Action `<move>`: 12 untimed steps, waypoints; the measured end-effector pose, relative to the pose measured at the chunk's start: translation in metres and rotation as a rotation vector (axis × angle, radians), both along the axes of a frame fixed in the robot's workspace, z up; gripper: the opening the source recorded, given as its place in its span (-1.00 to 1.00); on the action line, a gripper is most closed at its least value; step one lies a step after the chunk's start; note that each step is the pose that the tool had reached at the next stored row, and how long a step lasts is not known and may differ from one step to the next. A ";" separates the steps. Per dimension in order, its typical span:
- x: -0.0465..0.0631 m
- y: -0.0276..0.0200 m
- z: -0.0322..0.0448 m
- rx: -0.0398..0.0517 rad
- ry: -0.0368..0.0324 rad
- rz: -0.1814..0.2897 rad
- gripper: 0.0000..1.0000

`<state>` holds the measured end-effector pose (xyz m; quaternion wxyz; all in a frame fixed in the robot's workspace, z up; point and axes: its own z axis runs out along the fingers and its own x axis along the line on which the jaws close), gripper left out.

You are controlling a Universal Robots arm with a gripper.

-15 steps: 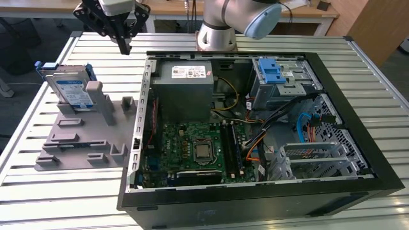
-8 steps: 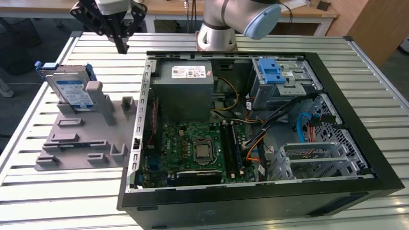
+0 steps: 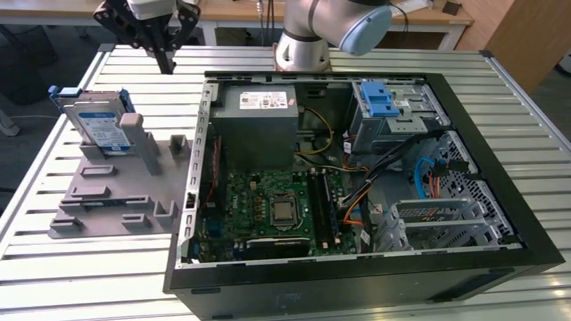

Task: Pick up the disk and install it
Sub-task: 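Reach for the disk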

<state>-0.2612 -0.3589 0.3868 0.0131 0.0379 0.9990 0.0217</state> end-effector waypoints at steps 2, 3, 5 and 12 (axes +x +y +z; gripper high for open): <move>-0.002 0.0007 -0.0001 0.0000 0.0000 0.000 -0.79; -0.002 0.0010 -0.0001 0.0000 0.0000 0.000 -0.79; -0.004 0.0017 -0.0002 0.0000 0.0000 0.000 -0.79; -0.009 0.0041 -0.0004 -0.0001 0.0001 0.000 -0.79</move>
